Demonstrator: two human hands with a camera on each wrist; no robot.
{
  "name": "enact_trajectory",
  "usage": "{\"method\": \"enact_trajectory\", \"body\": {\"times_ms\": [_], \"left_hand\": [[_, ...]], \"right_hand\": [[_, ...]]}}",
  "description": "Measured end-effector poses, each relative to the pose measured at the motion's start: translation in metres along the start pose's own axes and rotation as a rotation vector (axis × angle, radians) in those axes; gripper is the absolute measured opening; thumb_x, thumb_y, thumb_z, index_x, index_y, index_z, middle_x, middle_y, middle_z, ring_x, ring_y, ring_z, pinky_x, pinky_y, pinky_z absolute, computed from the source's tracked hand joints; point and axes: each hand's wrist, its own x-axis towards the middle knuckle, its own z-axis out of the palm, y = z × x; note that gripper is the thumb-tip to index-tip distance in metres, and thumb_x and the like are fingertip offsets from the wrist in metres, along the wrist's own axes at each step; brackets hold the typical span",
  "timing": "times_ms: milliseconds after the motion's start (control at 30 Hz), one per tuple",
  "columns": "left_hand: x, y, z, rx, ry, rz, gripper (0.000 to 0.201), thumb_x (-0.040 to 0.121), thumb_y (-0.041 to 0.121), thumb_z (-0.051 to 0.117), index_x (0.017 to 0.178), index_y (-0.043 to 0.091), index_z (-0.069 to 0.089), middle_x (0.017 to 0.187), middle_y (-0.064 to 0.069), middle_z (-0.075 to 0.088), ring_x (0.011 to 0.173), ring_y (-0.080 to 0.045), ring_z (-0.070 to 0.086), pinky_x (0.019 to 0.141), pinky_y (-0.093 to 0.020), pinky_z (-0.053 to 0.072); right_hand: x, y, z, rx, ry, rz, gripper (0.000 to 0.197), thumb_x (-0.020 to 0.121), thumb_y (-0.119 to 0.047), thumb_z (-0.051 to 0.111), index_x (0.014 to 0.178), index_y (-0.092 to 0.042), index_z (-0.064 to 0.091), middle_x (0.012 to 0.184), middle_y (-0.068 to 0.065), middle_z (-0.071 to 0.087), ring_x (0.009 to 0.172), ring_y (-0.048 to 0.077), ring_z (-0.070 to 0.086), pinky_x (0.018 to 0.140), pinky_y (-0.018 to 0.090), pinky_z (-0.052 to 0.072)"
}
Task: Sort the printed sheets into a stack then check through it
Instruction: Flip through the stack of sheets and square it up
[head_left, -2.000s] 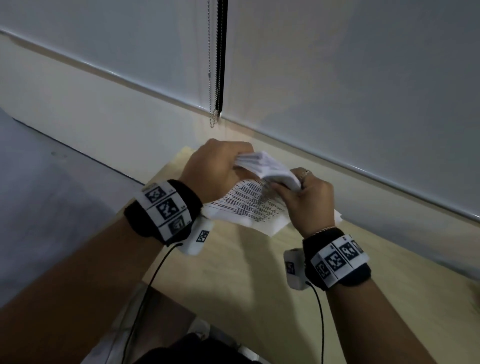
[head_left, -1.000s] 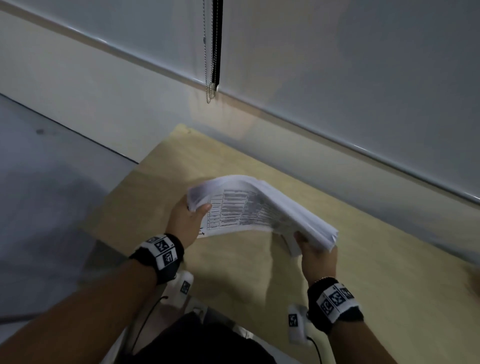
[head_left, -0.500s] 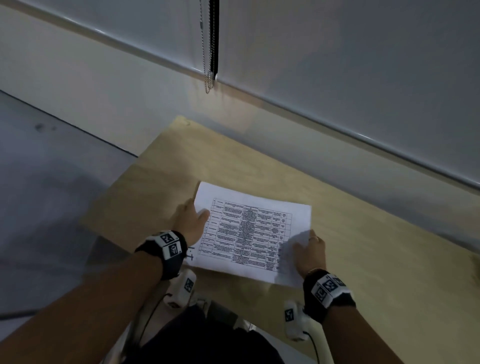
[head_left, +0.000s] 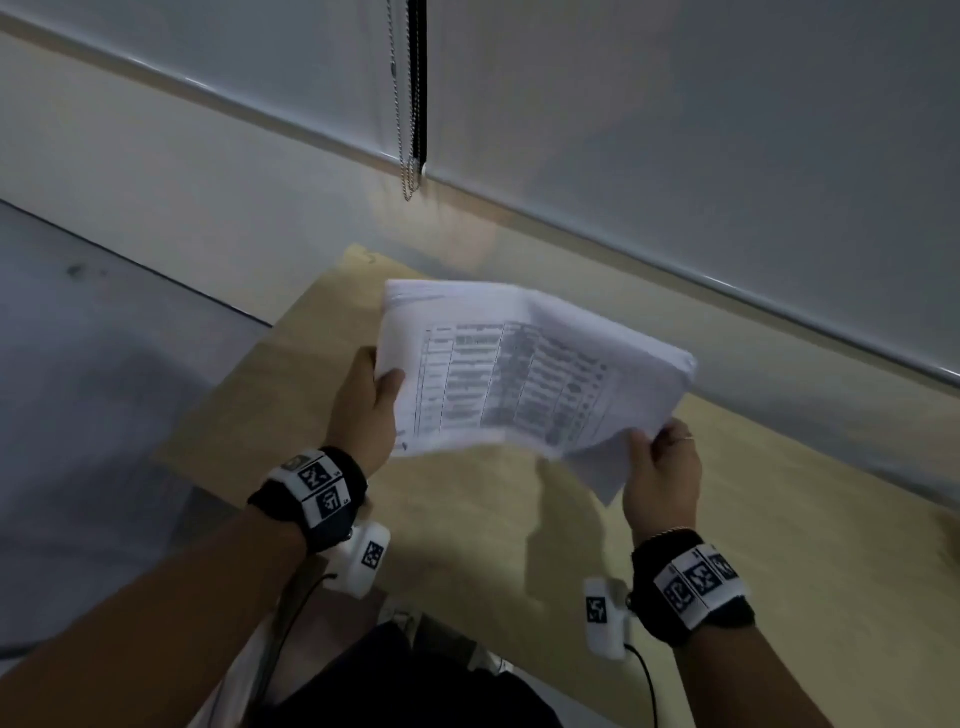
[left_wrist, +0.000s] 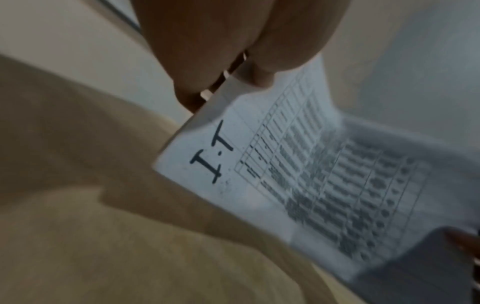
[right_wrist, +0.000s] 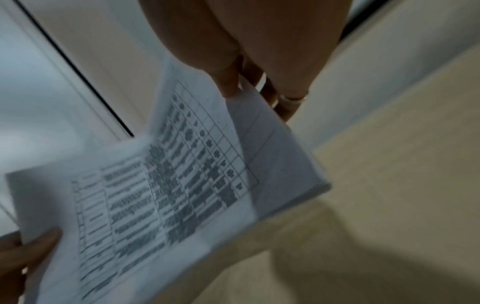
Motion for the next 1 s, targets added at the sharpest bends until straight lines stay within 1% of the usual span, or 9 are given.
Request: {"method": "enact_trajectory", "body": {"times_ms": [67, 133, 233, 333, 400, 467, 567, 767, 1000], "left_hand": [[-0.002, 0.003, -0.001, -0.047, 0.033, 0.098, 0.027, 0.102, 0.019, 0.046, 0.128, 0.01, 0.046, 0.115, -0.003, 0.061, 0.103, -0.021, 0.058, 0.084, -0.032, 0.045], [-0.005, -0.012, 0.001, 0.013, -0.014, 0.095, 0.032, 0.102, 0.021, 0.046, 0.131, 0.006, 0.046, 0.113, -0.003, 0.059, 0.105, -0.026, 0.06, 0.081, -0.03, 0.043], [-0.01, -0.037, 0.0, -0.002, -0.172, 0.071, 0.046, 0.096, 0.035, 0.053, 0.138, 0.02, 0.043, 0.123, 0.003, 0.063, 0.115, -0.021, 0.062, 0.091, -0.04, 0.051], [-0.004, -0.032, -0.007, -0.089, -0.129, 0.08, 0.048, 0.085, 0.045, 0.064, 0.125, 0.039, 0.039, 0.122, 0.006, 0.064, 0.111, -0.016, 0.065, 0.092, -0.051, 0.054], [0.001, -0.014, -0.011, -0.182, -0.056, 0.157, 0.061, 0.081, 0.039, 0.071, 0.126, 0.051, 0.031, 0.126, 0.011, 0.057, 0.113, -0.017, 0.062, 0.095, -0.045, 0.054], [0.005, 0.005, -0.017, -0.148, -0.033, 0.336, 0.07, 0.083, 0.038, 0.07, 0.135, 0.056, 0.027, 0.125, 0.01, 0.053, 0.114, -0.018, 0.059, 0.095, -0.035, 0.049], [0.016, 0.015, -0.019, 0.214, 0.026, 0.586, 0.048, 0.093, 0.032, 0.056, 0.14, 0.031, 0.047, 0.118, 0.001, 0.047, 0.11, -0.021, 0.052, 0.097, -0.037, 0.046], [0.021, 0.006, -0.017, 0.307, 0.056, 0.659, 0.034, 0.097, 0.019, 0.047, 0.128, 0.023, 0.062, 0.113, -0.004, 0.051, 0.099, -0.023, 0.056, 0.09, -0.029, 0.044], [0.021, 0.02, -0.019, 0.265, 0.015, 0.702, 0.029, 0.097, 0.014, 0.042, 0.109, 0.01, 0.068, 0.102, -0.005, 0.059, 0.09, -0.001, 0.047, 0.08, -0.009, 0.038]], "right_hand": [[-0.004, -0.004, -0.007, 0.017, 0.039, -0.11, 0.01, 0.097, -0.006, 0.051, 0.106, -0.006, 0.057, 0.092, -0.002, 0.063, 0.076, 0.003, 0.057, 0.064, 0.012, 0.044], [-0.007, 0.008, -0.007, -0.087, 0.007, -0.14, 0.017, 0.098, -0.01, 0.051, 0.11, -0.002, 0.061, 0.095, 0.006, 0.065, 0.084, 0.009, 0.06, 0.057, 0.005, 0.037], [-0.007, 0.036, -0.003, -0.226, -0.058, -0.068, 0.02, 0.097, -0.015, 0.054, 0.108, 0.0, 0.062, 0.091, 0.009, 0.064, 0.088, 0.029, 0.063, 0.054, 0.006, 0.036], [-0.005, 0.034, -0.004, -0.192, -0.073, -0.073, 0.031, 0.093, -0.015, 0.061, 0.123, -0.007, 0.057, 0.109, 0.004, 0.065, 0.101, 0.021, 0.063, 0.075, 0.021, 0.045], [-0.007, 0.017, -0.009, -0.03, -0.05, -0.071, 0.048, 0.088, -0.015, 0.069, 0.13, -0.015, 0.047, 0.115, -0.001, 0.062, 0.102, 0.016, 0.061, 0.083, 0.031, 0.049], [-0.007, -0.007, -0.014, 0.019, 0.002, -0.115, 0.057, 0.083, -0.014, 0.075, 0.13, -0.018, 0.044, 0.109, -0.004, 0.06, 0.096, 0.012, 0.061, 0.083, 0.027, 0.048], [-0.003, -0.038, -0.02, -0.103, 0.0, -0.249, 0.064, 0.081, -0.015, 0.077, 0.134, -0.021, 0.043, 0.107, -0.008, 0.058, 0.089, 0.0, 0.057, 0.077, 0.013, 0.043], [0.002, -0.07, -0.004, -1.087, -0.01, -0.509, 0.043, 0.081, -0.034, 0.068, 0.123, -0.029, 0.06, 0.107, 0.0, 0.066, 0.101, 0.034, 0.057, 0.091, 0.055, 0.043], [0.006, -0.117, 0.047, -1.055, -0.368, -0.741, 0.03, 0.092, -0.04, 0.054, 0.117, -0.024, 0.056, 0.109, 0.0, 0.069, 0.1, 0.03, 0.063, 0.081, 0.042, 0.046]]}}
